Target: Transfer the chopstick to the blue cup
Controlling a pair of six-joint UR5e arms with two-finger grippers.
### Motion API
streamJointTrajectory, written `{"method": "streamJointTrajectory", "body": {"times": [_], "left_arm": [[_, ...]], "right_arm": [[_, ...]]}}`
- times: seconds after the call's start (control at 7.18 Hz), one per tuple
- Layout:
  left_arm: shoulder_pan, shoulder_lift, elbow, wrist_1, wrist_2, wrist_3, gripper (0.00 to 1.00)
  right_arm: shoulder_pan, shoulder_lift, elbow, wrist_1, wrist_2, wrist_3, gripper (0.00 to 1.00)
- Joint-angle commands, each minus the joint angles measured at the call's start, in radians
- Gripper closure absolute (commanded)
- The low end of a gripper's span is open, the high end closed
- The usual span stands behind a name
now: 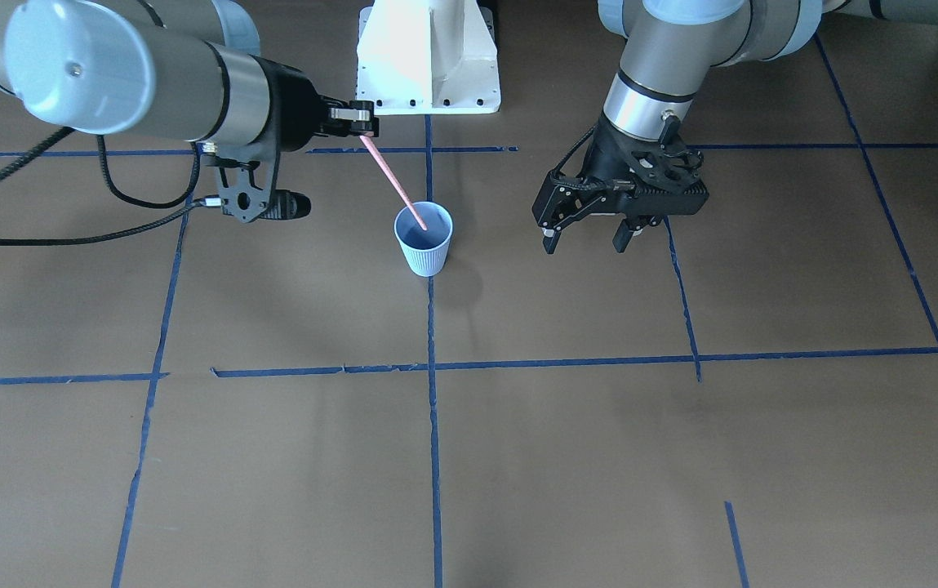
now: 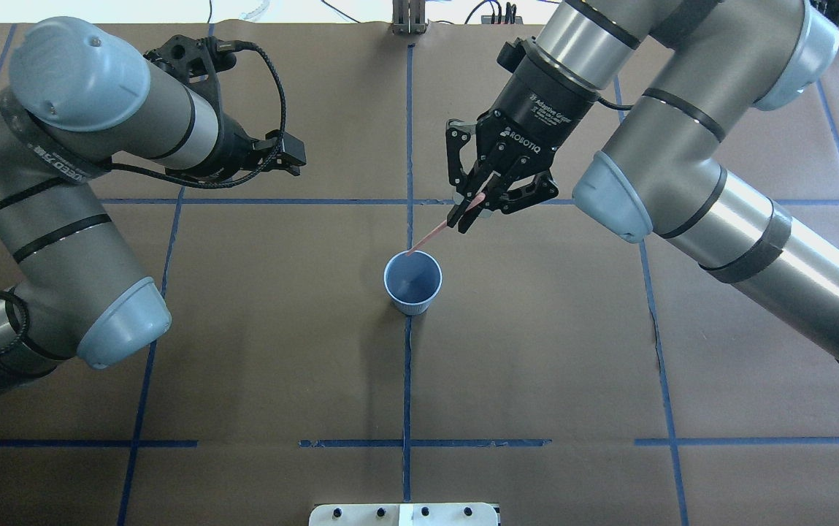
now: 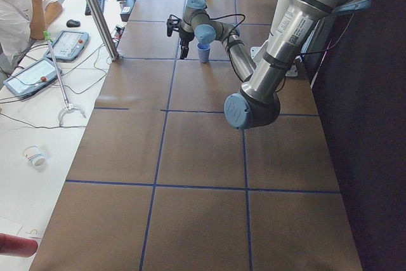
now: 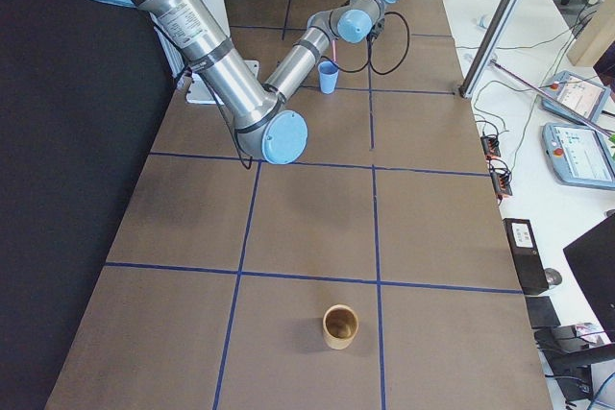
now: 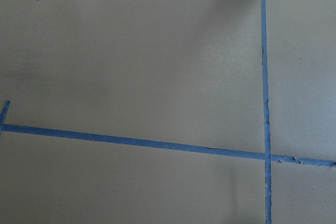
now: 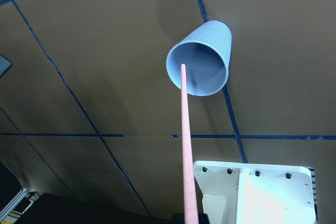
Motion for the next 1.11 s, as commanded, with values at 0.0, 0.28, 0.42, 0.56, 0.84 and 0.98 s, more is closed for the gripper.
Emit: {"method": "streamJointTrajectory", "body": {"times": [0.0,0.28,0.42,0.56,0.84,0.98], "left_arm": [[0.001,0.002,0.000,-0.003,0.000,-0.002,0.00],[0.001,0.006,0.000,-0.009,0.000,-0.002,0.00],[0.001,0.008,0.002,-0.009,0.000,-0.002,0.00],[0.001,0.009,0.002,-0.009,0.000,0.000,0.00],[-0.041,0.073,-0.009,-0.015,-0.006,0.097,0.00],[-0.081,0.119,-0.004,-0.018,-0.009,0.219,0.00]], "right_arm": [[-0.038,0.015,-0.051,0.038,-0.037,0.003,0.94],[-0.075,0.015,-0.084,0.043,-0.091,0.001,0.89],[-0.089,0.020,-0.123,0.060,-0.097,0.001,0.52],[-0.115,0.014,-0.126,0.111,-0.150,0.014,0.01],[-0.064,-0.071,0.003,0.118,-0.163,0.084,0.00],[0.023,-0.197,0.130,0.116,-0.168,0.074,0.00]]}}
